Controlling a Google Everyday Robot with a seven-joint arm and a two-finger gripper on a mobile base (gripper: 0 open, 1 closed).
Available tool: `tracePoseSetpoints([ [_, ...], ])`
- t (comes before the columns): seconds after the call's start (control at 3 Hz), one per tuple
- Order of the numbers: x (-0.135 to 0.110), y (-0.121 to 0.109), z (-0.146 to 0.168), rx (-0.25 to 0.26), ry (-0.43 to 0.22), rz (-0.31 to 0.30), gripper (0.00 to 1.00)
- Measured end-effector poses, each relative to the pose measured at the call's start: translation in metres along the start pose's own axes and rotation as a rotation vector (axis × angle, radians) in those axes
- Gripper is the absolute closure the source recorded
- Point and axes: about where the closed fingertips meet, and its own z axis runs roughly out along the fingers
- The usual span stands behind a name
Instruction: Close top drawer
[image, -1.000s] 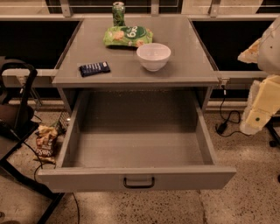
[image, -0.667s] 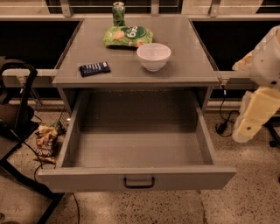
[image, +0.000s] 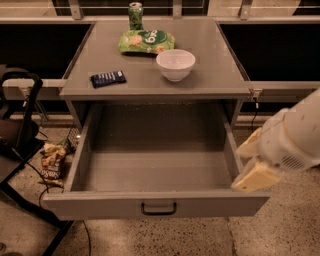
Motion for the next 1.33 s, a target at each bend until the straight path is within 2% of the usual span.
tracePoseSetpoints([
  [0.33, 0.009, 0.053, 0.066, -0.041, -0.066, 0.044, 0.72],
  [0.67, 0.013, 0.090, 0.118, -0.079, -0.080, 0.058, 0.97],
  [1.0, 0.014, 0.117, 0.177, -0.110, -0.114, 0.065, 1.00],
  [1.33, 0.012, 0.114, 0.217, -0.081, -0.148, 0.072, 1.00],
])
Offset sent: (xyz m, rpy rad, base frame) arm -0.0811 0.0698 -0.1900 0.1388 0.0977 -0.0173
